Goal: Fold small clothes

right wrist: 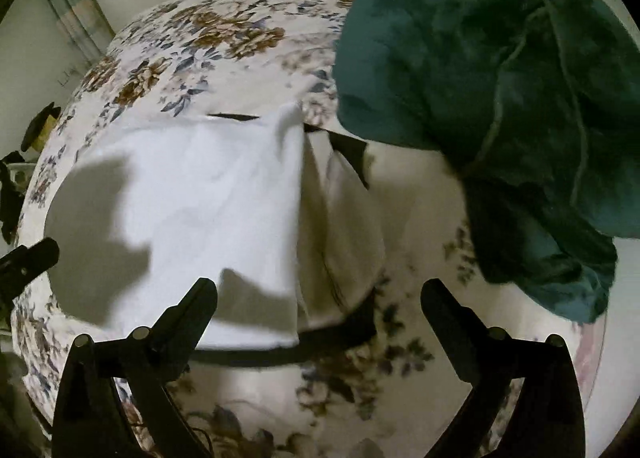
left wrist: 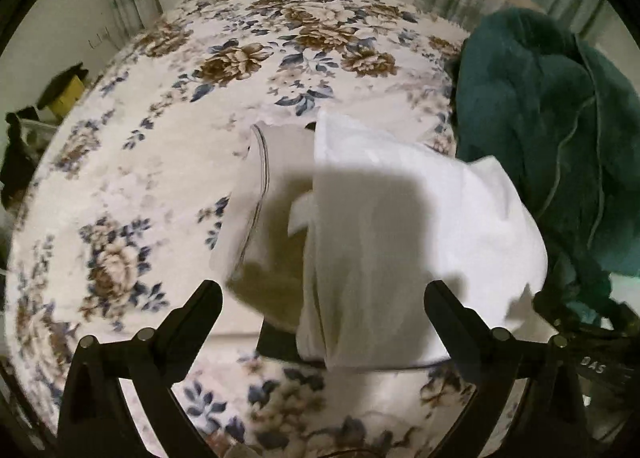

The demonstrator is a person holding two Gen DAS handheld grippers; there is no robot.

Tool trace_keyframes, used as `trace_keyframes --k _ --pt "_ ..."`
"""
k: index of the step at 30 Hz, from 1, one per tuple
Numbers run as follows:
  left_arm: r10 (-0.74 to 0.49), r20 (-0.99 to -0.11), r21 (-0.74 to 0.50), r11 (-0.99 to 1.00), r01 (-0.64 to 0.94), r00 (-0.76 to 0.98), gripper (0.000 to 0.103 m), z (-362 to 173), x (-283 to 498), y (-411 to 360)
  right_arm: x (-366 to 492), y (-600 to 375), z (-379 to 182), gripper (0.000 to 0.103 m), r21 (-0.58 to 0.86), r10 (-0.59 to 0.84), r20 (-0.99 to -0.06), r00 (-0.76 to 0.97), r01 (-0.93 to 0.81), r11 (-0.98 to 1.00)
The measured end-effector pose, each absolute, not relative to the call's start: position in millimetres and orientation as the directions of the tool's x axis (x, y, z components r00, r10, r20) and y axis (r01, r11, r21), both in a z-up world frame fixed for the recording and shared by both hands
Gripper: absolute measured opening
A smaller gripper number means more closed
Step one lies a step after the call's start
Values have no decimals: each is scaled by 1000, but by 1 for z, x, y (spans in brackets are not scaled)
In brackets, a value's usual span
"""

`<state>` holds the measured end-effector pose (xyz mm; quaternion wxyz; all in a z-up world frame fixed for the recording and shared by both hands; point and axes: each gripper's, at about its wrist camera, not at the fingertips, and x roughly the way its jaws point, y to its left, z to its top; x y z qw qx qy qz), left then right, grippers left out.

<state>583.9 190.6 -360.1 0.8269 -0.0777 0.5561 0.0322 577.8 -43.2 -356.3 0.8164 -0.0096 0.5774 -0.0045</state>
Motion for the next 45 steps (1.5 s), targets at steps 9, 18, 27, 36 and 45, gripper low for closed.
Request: trace_keyframes --k 9,18,27,36,45 --pt "23 -888 -53 987 -153 460 103 -283 525 167 507 -54 -258 103 -103 -105 -886 452 28 994" --pt "45 -812 -35 991 -125 583 103 -177 438 145 403 -56 -134 103 -115 -117 -808 578 40 993" --pt "22 -760 -66 992 -111 650 103 -95 342 131 273 -58 -7 103 -129 -121 -692 711 44 991" --pt "51 -707 -52 991 -124 706 103 -46 259 126 167 -70 64 103 -117 -107 -623 775 43 992" --pt "67 -665 -35 992 -120 743 103 -16 204 122 85 -70 108 103 -89 -54 -585 809 2 996"
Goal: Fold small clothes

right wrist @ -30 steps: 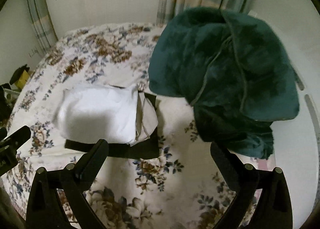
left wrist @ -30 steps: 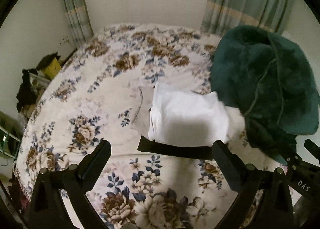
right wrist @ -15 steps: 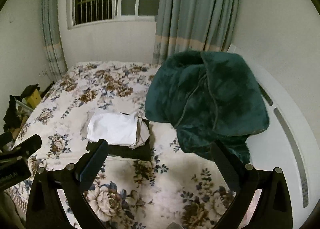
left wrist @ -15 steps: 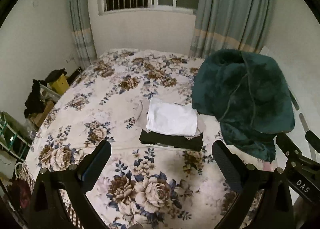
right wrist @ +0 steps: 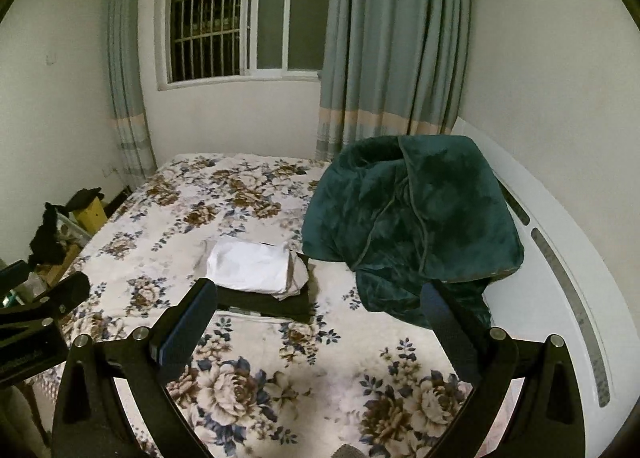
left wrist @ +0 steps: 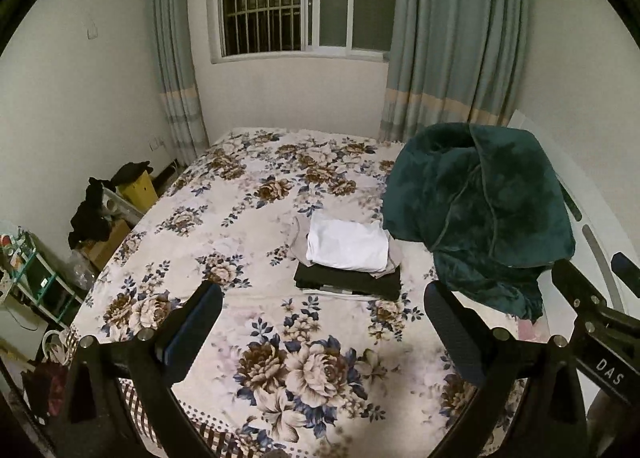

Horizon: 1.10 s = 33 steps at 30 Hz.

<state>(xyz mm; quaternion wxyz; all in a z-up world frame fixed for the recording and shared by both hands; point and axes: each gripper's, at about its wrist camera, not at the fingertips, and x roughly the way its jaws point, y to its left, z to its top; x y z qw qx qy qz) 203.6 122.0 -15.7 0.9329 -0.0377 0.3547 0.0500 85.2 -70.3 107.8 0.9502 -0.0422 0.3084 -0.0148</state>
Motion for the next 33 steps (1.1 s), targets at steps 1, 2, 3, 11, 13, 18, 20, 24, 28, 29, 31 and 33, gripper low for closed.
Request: trace_keyframes --k 1,2,3,11,13,18,20,24,28,29,31,33 --pt "67 -661 -36 992 -121 747 103 -14 200 122 80 -70 111 103 -87 -47 -580 813 -5 996" --pt "66 -655 -38 992 -120 753 103 -11 195 121 75 -70 114 103 -89 -44 -574 818 -8 996" --pt "69 -648 -35 992 -120 758 103 -9 191 120 69 -71 117 103 -88 -40 -565 824 -12 996" --pt "79 -627 -29 992 -124 775 103 -4 172 116 46 -78 129 103 -75 -17 -554 832 -30 997" --pt "79 -623 -29 992 -125 778 103 -3 169 115 45 -81 131 103 -74 -15 -548 836 -30 997" --pt "86 -620 -27 991 -130 780 103 2 165 114 47 -82 132 103 -69 -10 -546 838 -33 997" --pt "90 -615 -28 990 -135 783 103 5 162 114 47 -82 132 103 -71 -11 -544 839 -33 997" --pt "97 -606 -29 989 -144 789 103 9 157 115 47 -83 135 103 -69 -5 -543 840 -39 997" --pt "97 -605 -31 989 -146 790 103 11 155 115 44 -84 140 103 -66 2 -540 842 -44 997" --pt "96 -605 -33 989 -146 790 103 11 155 116 45 -82 143 103 -66 3 -539 843 -46 997" --pt "98 -604 -31 989 -146 791 103 12 155 115 44 -81 147 103 -63 9 -537 844 -51 997" --pt "97 -604 -32 989 -146 791 103 12 155 115 41 -80 152 103 -61 14 -533 846 -55 997"
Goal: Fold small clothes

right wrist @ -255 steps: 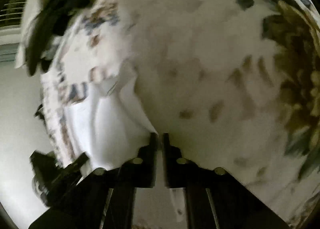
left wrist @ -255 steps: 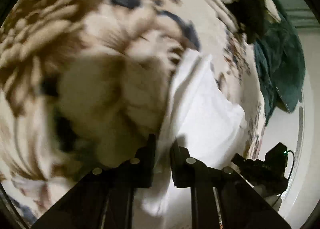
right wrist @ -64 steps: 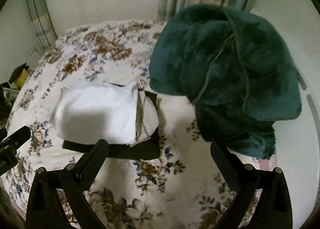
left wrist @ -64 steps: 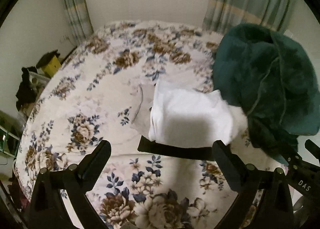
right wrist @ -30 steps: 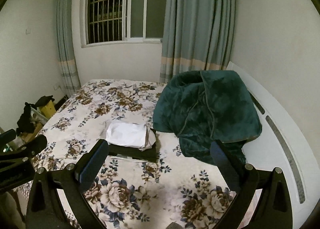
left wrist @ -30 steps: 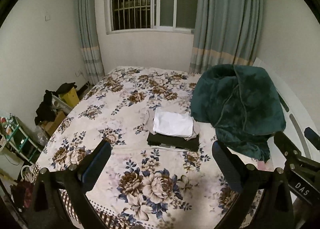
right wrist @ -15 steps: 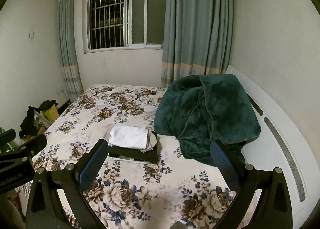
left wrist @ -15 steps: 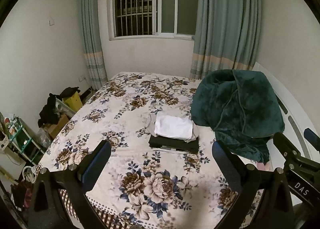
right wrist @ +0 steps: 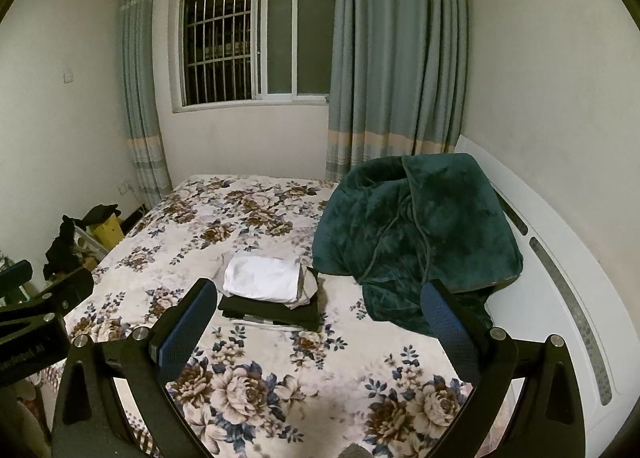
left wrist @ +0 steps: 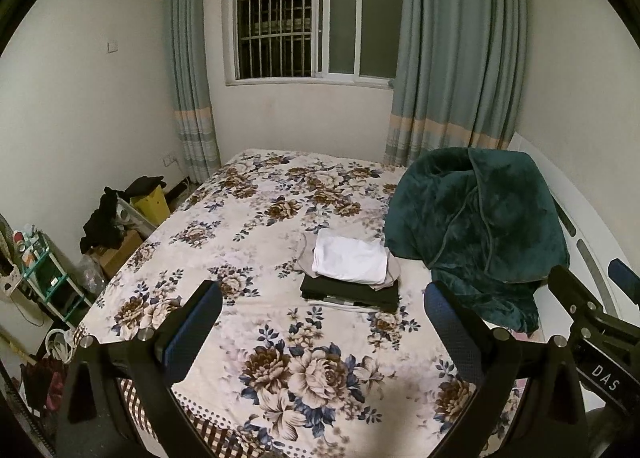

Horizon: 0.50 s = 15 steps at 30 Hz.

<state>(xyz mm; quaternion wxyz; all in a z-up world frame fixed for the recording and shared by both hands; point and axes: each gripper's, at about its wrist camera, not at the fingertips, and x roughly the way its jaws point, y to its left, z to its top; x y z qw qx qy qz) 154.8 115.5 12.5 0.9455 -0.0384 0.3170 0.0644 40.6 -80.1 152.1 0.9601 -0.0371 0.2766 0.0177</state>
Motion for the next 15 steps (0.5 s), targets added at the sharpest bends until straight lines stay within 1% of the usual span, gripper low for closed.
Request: trace_keyframes --k 15 --pt "128 -595 -28 983 -180 794 103 20 135 114 38 -81 156 103 -55 32 -531 847 -72 996"
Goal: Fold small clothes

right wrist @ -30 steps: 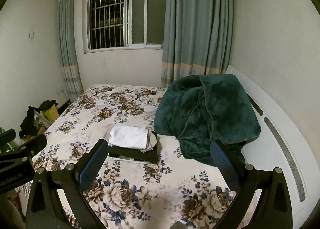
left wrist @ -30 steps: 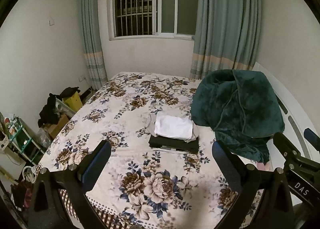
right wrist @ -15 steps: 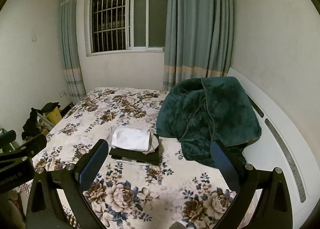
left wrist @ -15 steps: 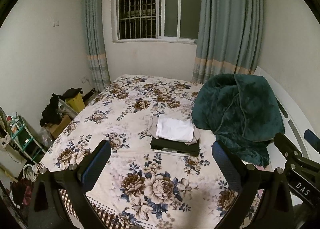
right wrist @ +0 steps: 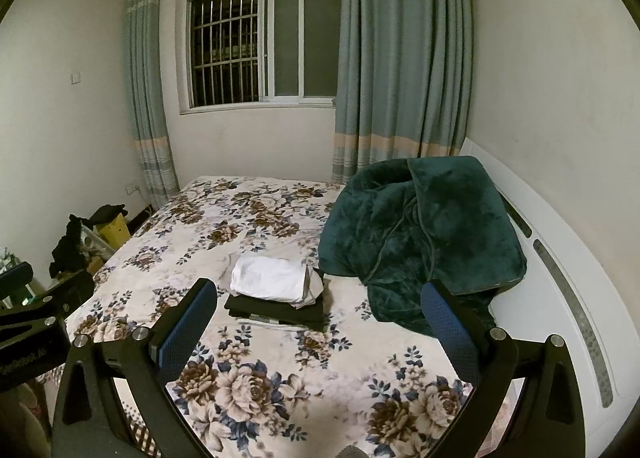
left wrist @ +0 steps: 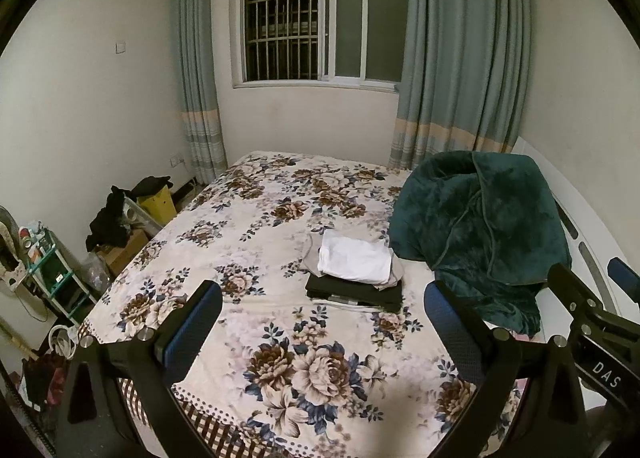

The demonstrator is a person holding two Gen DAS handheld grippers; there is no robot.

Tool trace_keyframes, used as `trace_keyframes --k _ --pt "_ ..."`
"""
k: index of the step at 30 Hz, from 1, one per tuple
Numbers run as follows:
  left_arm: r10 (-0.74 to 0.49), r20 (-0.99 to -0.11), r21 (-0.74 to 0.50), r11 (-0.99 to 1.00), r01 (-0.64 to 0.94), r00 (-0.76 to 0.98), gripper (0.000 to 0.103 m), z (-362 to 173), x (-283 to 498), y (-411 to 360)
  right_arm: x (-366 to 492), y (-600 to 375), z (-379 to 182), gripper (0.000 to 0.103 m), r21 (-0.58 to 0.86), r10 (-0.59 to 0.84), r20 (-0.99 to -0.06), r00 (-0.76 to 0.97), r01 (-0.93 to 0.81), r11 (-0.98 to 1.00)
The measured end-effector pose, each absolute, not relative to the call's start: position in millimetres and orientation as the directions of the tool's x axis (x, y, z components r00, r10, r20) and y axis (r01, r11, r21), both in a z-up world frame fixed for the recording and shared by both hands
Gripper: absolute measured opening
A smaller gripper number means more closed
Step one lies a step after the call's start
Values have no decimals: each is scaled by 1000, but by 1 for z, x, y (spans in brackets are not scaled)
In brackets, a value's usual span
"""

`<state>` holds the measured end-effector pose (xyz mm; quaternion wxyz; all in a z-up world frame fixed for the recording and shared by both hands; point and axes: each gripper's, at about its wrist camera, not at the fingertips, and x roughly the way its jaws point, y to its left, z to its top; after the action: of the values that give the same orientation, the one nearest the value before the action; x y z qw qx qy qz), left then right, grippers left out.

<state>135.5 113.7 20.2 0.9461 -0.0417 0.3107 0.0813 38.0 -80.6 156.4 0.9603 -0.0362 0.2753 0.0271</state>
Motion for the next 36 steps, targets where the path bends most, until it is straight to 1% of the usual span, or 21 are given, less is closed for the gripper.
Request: trace_keyframes --k 36 --pt "132 -595 -31 982 -187 793 103 19 124 113 31 -79 152 103 -58 23 -525 851 -62 996"
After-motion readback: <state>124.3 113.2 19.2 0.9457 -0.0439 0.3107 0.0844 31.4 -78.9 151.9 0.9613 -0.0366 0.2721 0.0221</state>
